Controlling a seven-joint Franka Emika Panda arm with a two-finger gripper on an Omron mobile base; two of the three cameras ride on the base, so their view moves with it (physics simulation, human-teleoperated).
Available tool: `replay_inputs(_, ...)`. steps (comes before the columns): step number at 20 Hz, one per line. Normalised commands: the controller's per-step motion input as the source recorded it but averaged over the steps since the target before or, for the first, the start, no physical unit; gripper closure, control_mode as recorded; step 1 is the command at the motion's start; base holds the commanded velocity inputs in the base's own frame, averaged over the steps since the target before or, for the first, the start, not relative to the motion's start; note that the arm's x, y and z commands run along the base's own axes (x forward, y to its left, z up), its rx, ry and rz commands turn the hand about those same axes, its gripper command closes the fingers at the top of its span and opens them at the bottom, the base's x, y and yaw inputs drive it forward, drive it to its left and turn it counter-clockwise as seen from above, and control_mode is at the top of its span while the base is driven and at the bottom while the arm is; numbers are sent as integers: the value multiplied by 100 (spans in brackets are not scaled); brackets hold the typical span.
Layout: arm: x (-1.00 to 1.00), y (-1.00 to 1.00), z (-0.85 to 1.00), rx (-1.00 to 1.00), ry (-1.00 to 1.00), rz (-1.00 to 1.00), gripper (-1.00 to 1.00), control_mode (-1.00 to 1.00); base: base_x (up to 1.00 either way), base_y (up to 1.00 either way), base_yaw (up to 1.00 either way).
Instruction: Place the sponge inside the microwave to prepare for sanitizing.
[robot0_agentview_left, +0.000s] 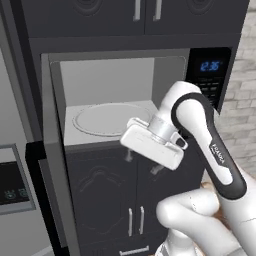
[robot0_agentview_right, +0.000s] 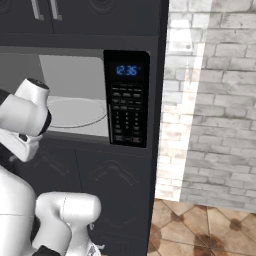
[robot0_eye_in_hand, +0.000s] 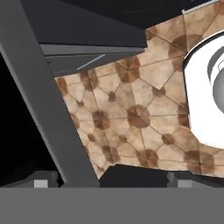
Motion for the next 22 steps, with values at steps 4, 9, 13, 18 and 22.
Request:
replay_inputs(4, 12, -38, -6, -37, 0, 1, -100, -100, 0, 0, 0)
replay_inputs(9, 12, -44, -9, -30, -1, 4, -100, -100, 0, 0, 0)
replay_inputs(13, 14, -41, -12, -22, -12, 16, -100, -100, 0, 0, 0)
replay_inputs(18, 1, -32, -27, -16, -31, 35, -100, -100, 0, 0, 0)
replay_inputs(22, 0, -33, -32, -11, -40, 36, -100, -100, 0, 0, 0)
